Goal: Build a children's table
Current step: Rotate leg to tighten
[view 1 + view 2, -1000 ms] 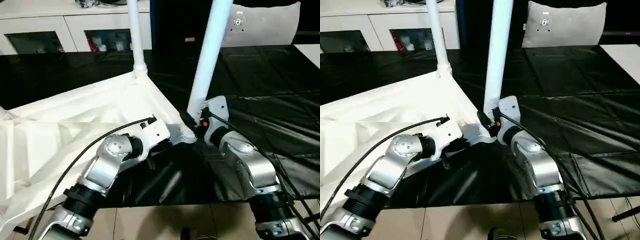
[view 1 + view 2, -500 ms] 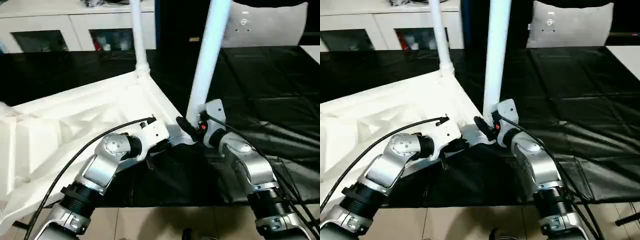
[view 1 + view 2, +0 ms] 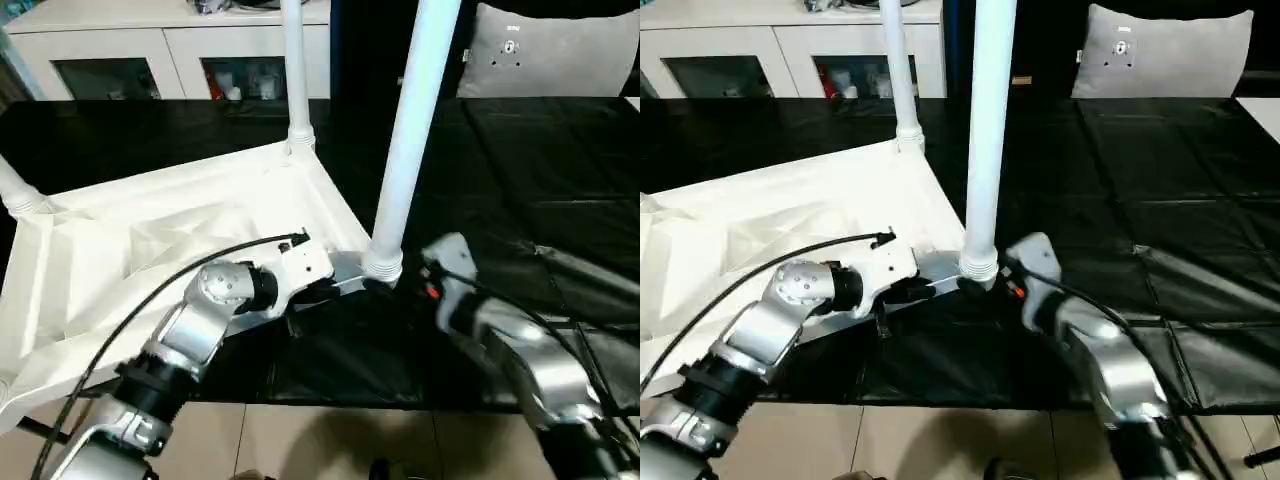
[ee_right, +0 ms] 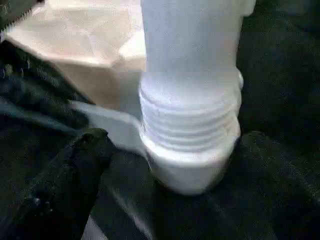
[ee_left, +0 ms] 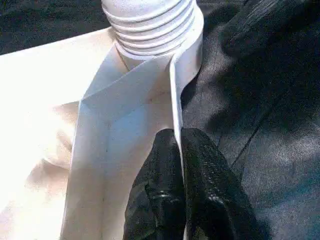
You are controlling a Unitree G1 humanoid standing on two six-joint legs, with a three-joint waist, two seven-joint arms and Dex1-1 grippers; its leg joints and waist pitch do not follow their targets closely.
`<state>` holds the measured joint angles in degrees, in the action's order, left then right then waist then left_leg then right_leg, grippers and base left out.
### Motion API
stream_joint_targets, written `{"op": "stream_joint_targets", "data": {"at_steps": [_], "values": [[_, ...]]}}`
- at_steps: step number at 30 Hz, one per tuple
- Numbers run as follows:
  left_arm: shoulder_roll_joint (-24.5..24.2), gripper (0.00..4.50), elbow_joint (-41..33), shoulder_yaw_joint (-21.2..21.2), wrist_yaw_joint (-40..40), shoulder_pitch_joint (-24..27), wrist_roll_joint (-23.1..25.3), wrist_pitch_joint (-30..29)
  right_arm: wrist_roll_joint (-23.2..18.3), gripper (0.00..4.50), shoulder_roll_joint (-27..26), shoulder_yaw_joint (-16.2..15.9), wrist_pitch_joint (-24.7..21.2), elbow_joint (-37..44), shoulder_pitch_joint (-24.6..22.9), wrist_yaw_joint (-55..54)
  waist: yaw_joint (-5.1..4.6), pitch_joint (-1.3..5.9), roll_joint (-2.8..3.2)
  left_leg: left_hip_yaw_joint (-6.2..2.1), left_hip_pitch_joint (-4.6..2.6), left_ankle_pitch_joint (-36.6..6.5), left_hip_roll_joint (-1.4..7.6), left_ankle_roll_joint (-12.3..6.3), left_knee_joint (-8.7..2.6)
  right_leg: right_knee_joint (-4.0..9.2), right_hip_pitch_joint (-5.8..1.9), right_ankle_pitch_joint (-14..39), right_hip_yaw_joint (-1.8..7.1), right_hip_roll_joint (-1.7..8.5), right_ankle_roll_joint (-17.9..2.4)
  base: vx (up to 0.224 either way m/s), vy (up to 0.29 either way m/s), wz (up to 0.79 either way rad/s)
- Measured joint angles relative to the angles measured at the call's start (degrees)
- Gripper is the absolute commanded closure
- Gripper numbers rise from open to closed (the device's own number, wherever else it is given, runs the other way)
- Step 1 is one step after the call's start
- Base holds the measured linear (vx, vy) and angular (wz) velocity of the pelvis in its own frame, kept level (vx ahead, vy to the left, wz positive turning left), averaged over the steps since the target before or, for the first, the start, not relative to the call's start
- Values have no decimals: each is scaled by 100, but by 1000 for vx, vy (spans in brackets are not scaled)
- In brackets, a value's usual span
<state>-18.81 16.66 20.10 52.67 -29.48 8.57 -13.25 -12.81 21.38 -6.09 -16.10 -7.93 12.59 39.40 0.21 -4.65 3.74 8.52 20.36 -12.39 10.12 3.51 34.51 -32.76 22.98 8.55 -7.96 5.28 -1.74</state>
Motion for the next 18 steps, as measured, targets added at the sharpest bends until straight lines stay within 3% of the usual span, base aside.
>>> {"op": "stream_joint_targets", "data": {"at_steps": [7, 12, 18], "values": [[-198, 450, 347, 34, 390, -105, -113, 510, -220, 6, 634, 164, 103, 78, -5, 803, 55, 29, 43, 0, 4, 20, 0, -33, 7, -6, 1, 1, 4, 0, 2, 0, 0, 0], [-485, 450, 678, 165, 997, -243, -218, 1172, -533, 6, 1118, 208, 13, 270, 80, 1742, 186, 41, 55, 0, 1, 23, 0, -38, 8, -16, 2, 3, 4, 0, 3, 0, 0, 0], [-624, 450, 882, 329, 1726, -355, -347, 1699, -382, 6, 1173, -227, 162, 230, 381, 2247, 347, 50, 64, 4, 2, 24, -1, -39, 24, -24, 2, 5, 15, 3, 7, 0, 0, 0]]}}
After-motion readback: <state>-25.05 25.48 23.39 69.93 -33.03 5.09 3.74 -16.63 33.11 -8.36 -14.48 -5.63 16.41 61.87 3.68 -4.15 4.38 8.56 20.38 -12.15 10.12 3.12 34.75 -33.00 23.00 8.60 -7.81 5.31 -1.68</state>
